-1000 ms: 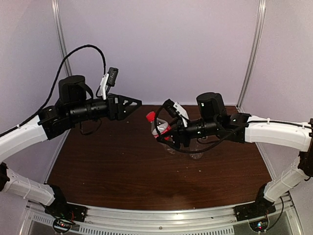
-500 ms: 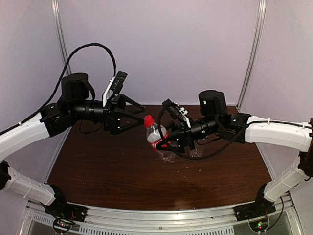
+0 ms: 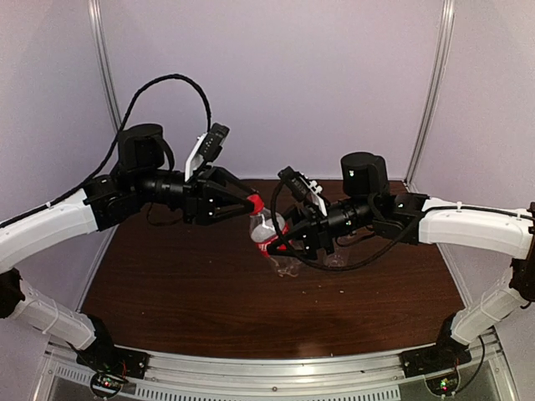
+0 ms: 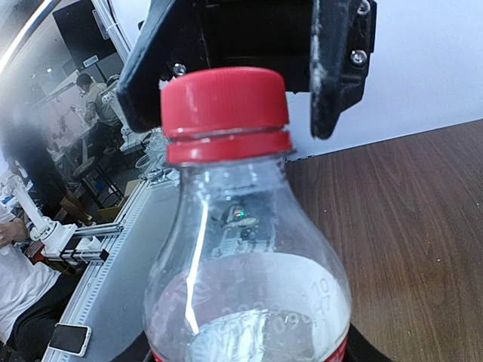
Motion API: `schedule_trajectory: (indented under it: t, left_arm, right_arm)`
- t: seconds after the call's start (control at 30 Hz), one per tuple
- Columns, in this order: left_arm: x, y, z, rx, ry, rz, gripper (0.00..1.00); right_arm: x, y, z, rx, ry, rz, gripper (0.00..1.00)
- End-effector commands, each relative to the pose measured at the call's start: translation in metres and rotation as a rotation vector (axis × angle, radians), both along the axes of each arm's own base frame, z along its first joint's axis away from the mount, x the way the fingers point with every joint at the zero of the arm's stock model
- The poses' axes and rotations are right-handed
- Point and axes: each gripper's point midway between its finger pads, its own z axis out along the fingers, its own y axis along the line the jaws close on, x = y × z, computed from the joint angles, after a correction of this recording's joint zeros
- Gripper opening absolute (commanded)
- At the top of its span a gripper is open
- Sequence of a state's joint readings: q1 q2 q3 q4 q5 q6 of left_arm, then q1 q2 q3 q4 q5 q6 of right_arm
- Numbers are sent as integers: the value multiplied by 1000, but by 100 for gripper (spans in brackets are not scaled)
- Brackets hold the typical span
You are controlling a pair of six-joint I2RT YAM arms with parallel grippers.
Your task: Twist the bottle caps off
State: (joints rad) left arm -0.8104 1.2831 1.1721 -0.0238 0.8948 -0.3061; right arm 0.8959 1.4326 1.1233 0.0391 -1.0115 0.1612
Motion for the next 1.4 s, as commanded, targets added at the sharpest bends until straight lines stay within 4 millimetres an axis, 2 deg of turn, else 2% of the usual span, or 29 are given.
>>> schedule_trajectory:
  t: [0.0, 0.2, 0.37, 0.5, 0.63, 0.73, 0.83, 0.93, 1.03, 1.2, 1.37]
  left_arm:
    - [-1, -1, 19, -66, -35, -24, 42]
    - [2, -3, 14, -51, -16, -16, 30]
    - [12, -4, 10, -25, 0, 52, 21]
    - [31, -5, 14, -19, 57, 180, 10]
    - [48, -9, 16, 22, 130, 382, 8]
    - [69, -7, 15, 35, 236, 569, 7]
    - [83, -5, 12, 28, 329, 673, 6]
    - [92, -3, 13, 30, 338, 728, 9]
    - [93, -3, 13, 40, 319, 734, 16]
    - [84, -6, 22, 39, 241, 663, 38]
    - [76, 5, 28, 35, 165, 595, 58]
  right_arm:
    - [0, 1, 0, 13, -9, 5, 27]
    - [6, 2, -1, 1, -17, -31, 25]
    - [23, 1, -4, -33, -46, -139, 24]
    - [50, -3, -10, -83, -90, -301, 24]
    - [79, -12, -15, -125, -148, -474, 24]
    - [101, -21, -18, -145, -183, -604, 23]
    - [117, -29, -20, -159, -210, -709, 23]
    - [123, -31, -19, -151, -220, -749, 22]
    - [122, -29, -18, -146, -219, -737, 22]
    - [114, -26, -18, -142, -216, -690, 22]
    - [98, -20, -17, -128, -207, -592, 23]
